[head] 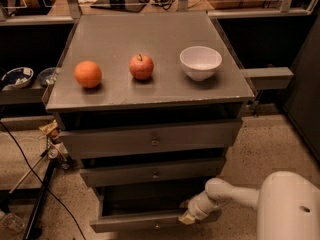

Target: Open bottom drawer

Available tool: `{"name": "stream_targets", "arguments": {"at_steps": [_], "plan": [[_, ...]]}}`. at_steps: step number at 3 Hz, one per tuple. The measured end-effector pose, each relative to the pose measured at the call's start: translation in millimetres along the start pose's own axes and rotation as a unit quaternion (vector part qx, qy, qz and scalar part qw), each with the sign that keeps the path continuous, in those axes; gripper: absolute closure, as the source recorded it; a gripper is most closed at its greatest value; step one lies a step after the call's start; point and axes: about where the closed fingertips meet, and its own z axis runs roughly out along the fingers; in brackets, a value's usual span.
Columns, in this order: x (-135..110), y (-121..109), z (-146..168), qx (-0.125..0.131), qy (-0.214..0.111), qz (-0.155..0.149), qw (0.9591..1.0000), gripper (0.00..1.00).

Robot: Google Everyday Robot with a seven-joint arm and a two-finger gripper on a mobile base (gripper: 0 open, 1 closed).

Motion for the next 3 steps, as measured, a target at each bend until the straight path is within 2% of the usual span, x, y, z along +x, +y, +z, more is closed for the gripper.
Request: {"name": "stream_targets", "arguments": {"at_steps": [1, 2, 3], "plan": [[0.0, 0.0, 0.0, 0.000, 0.000, 0.000, 1.0000, 0.14], [0.0, 0.1, 0.1, 0.000, 0.000, 0.000, 1.0000, 0.00], [0.0, 0.1, 0.1, 0.000, 0.000, 0.000, 1.0000, 0.00]]}}
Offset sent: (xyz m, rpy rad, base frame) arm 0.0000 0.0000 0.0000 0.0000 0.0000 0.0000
